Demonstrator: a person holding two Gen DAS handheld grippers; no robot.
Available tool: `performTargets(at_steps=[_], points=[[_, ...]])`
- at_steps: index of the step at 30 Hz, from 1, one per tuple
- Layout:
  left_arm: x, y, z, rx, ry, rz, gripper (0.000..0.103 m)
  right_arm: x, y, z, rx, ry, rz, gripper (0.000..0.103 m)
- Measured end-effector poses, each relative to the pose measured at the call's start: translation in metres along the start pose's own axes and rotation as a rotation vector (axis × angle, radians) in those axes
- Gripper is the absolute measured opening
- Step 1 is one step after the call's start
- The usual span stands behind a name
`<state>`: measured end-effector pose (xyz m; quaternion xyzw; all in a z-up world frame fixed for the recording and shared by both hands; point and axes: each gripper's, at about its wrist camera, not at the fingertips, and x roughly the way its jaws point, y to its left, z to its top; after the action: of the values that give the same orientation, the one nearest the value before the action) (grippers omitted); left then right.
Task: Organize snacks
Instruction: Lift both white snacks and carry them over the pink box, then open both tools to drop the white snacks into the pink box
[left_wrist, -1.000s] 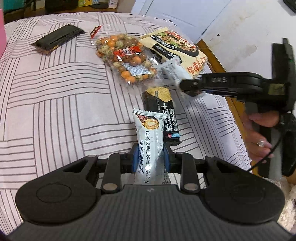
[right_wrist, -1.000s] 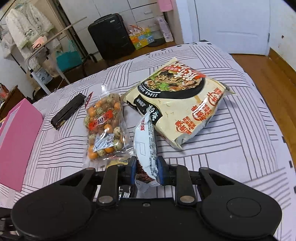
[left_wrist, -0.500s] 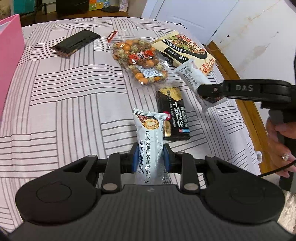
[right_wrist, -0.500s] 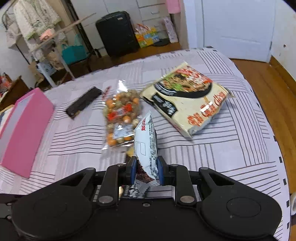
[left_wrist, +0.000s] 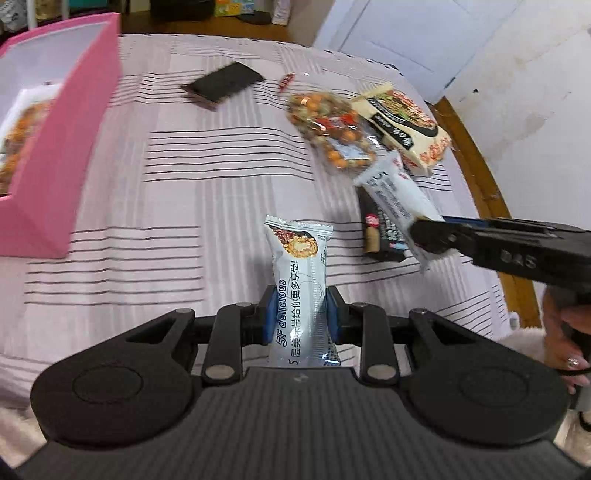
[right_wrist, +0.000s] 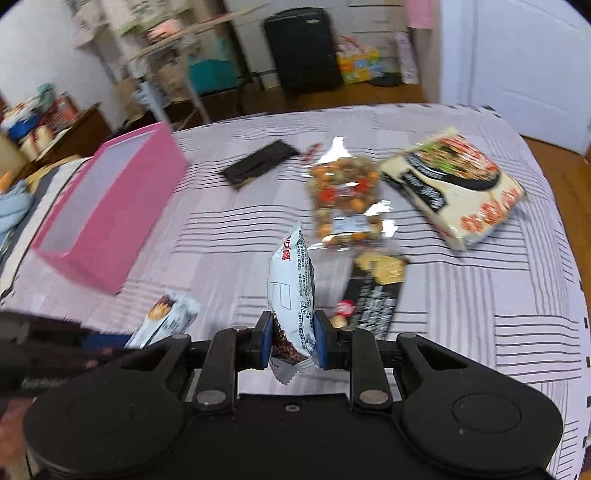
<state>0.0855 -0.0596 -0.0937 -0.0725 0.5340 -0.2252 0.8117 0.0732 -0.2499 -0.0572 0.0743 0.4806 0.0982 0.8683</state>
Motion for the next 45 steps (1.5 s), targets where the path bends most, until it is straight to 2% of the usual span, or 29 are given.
performTargets(at_steps=[7,12,16,20,25,27,32,37,41,45], points=[[-0.046,0.025,-0.009,0.018,-0.027,0.047,0.026,-0.017,0.055,-0.006,-0.057,0.005,0.111,0.027],[-0.079,0.045,-0.007,-0.01,-0.033,0.032,0.026,-0.036,0.095,0.0,-0.11,-0.012,0.17,0.027],[-0.11,0.055,-0.001,0.02,-0.091,0.064,0.026,-0.05,0.125,0.01,-0.165,-0.041,0.21,0.027],[-0.138,0.067,0.003,0.04,-0.154,0.075,0.026,-0.051,0.148,0.022,-0.164,-0.091,0.258,0.027],[-0.169,0.102,0.012,0.005,-0.235,0.12,0.026,-0.035,0.18,0.037,-0.206,-0.172,0.306,0.027],[-0.176,0.12,0.019,-0.02,-0.254,0.152,0.026,-0.022,0.195,0.045,-0.209,-0.174,0.331,0.027],[-0.175,0.166,0.035,-0.077,-0.274,0.235,0.026,0.022,0.229,0.065,-0.237,-0.167,0.311,0.027],[-0.155,0.211,0.058,-0.159,-0.316,0.272,0.026,0.073,0.244,0.081,-0.181,-0.146,0.31,0.027],[-0.126,0.237,0.079,-0.207,-0.282,0.283,0.026,0.105,0.25,0.086,-0.184,-0.148,0.299,0.027],[-0.1,0.254,0.086,-0.268,-0.246,0.299,0.027,0.134,0.255,0.09,-0.168,-0.105,0.297,0.027]])
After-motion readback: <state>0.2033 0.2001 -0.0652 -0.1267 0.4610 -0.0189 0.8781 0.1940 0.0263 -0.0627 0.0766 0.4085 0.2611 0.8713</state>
